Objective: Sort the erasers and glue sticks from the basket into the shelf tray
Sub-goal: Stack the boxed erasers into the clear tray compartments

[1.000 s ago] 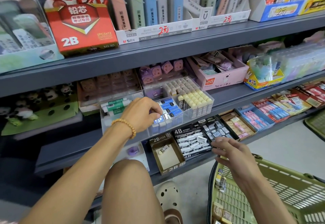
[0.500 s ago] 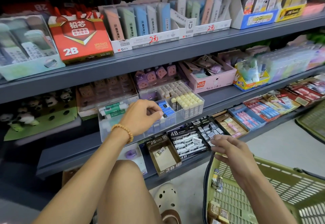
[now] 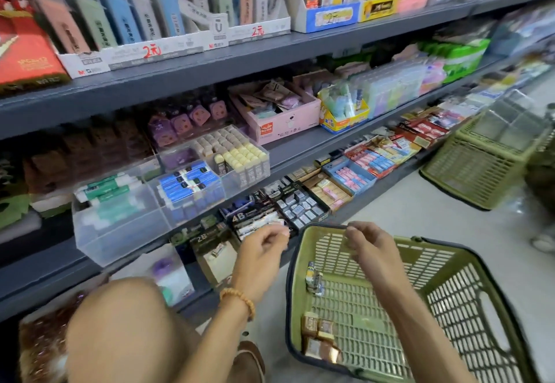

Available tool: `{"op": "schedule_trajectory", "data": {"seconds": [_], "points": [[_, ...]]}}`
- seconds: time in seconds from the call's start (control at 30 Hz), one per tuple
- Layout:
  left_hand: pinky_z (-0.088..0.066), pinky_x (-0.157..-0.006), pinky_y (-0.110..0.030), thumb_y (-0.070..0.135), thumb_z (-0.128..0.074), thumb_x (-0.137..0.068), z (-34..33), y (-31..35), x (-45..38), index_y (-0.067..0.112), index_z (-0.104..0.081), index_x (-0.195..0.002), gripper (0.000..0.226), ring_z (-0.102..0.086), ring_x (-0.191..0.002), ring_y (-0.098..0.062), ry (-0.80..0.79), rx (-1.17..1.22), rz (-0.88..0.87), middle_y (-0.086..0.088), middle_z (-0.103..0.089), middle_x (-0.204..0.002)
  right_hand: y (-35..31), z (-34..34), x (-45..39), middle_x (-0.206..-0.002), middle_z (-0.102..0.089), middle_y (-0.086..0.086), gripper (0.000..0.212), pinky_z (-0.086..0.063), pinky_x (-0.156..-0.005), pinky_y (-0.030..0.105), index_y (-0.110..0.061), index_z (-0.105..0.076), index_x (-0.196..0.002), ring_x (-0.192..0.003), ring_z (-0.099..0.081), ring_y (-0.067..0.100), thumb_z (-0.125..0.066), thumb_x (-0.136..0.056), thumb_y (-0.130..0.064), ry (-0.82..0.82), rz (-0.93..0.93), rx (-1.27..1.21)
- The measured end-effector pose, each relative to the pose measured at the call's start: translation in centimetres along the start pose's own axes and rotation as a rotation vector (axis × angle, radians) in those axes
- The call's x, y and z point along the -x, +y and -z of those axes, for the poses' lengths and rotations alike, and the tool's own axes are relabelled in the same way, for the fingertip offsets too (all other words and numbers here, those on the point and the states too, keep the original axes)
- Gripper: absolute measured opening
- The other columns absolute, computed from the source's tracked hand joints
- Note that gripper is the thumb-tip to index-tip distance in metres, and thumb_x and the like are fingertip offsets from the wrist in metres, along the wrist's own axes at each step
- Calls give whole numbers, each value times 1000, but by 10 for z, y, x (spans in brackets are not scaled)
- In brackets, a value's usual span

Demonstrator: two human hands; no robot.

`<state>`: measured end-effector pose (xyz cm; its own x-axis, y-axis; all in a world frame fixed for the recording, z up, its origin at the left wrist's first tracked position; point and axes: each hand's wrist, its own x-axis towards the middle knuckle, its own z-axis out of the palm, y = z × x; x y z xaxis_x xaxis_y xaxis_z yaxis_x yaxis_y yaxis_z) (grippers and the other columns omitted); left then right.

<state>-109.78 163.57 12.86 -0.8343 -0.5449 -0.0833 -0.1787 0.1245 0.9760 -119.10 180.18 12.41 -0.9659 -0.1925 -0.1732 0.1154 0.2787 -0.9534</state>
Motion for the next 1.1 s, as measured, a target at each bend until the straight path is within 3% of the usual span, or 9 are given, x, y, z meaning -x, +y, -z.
{"op": "schedule_trajectory", "data": {"seconds": [0.2, 0.43, 0.5, 0.63, 0.73, 0.8, 0.9, 1.03, 1.1], "points": [[-53, -88, -31, 22, -55, -97, -38, -61, -2, 29, -65, -90, 14, -65, -94, -11, 34, -34, 195, 6, -68, -96, 57, 32, 2, -106, -69, 2, 22, -49, -97, 43, -13, -65, -115, -103, -64, 21, -54, -99, -23, 114, -41, 91], [-39, -64, -12, 22, -49, -99, -69, -97, -28, 21, -60, -101, 11, -57, -84, -3, 39, -206, 237, 9, -62, -94, 135, 38, -5, -112, -67, 5, 27, -48, -98, 42, -9, -65, -118, -107, -60, 20, -51, -101, -26, 120, -210, 146], [-45, -74, -22, 27, -50, -98, -76, -112, -42, 22, -61, -103, 13, -58, -88, -9, 74, -291, 225, 4, -62, -100, 154, 34, -13, -102, -68, 6, 23, -46, -89, 35, -8, -67, -106, -102, -58, 17, -51, -100, -24, 103, -254, 152], [-45, -95, -41, 39, -46, -98, -84, -141, -63, 25, -61, -104, 21, -57, -105, -25, 56, -472, 260, -5, -57, -115, 186, 19, -34, -100, -64, 1, 25, -43, -76, 26, -9, -64, -111, -95, -58, 16, -51, -101, -27, 50, -333, 168], [-38, -88, -33, 39, -38, -102, -93, -151, -63, 12, -57, -108, 34, -51, -105, -18, -56, -469, 281, 4, -54, -104, 204, 4, -53, -94, -59, -4, 15, -39, -81, 25, -14, -61, -108, -87, -54, 10, -51, -101, -24, 2, -373, 197], [-39, -80, -32, 46, -36, -101, -96, -159, -64, 13, -54, -93, 37, -55, -94, -18, -45, -447, 273, 8, -56, -87, 215, -9, -69, -105, -59, 0, 26, -40, -86, 25, -8, -60, -122, -96, -54, 13, -51, -102, -23, -45, -416, 179], [-46, -80, -42, 52, -36, -98, -95, -170, -64, 8, -60, -86, 52, -60, -86, -25, -13, -422, 237, -8, -65, -87, 230, -34, -93, -117, -62, 5, 39, -40, -88, 23, -3, -55, -132, -101, -54, 15, -52, -102, -26, -96, -475, 146], [-43, -77, -15, 54, -40, -96, -96, -170, -64, 23, -65, -86, 41, -61, -91, -7, -17, -363, 250, 8, -68, -90, 246, -75, -120, -109, -63, 4, 50, -46, -84, 27, -2, -54, -129, -93, -59, 18, -62, -95, -38, -140, -559, 65], [-45, -82, -18, 57, -40, -94, -95, -170, -64, 28, -67, -89, 40, -62, -94, -5, -12, -334, 260, 12, -69, -93, 255, -92, -128, -120, -66, 12, 65, -51, -94, 37, 0, -55, -130, -103, -62, 26, -69, -88, -47, -87, -597, 51]]}}
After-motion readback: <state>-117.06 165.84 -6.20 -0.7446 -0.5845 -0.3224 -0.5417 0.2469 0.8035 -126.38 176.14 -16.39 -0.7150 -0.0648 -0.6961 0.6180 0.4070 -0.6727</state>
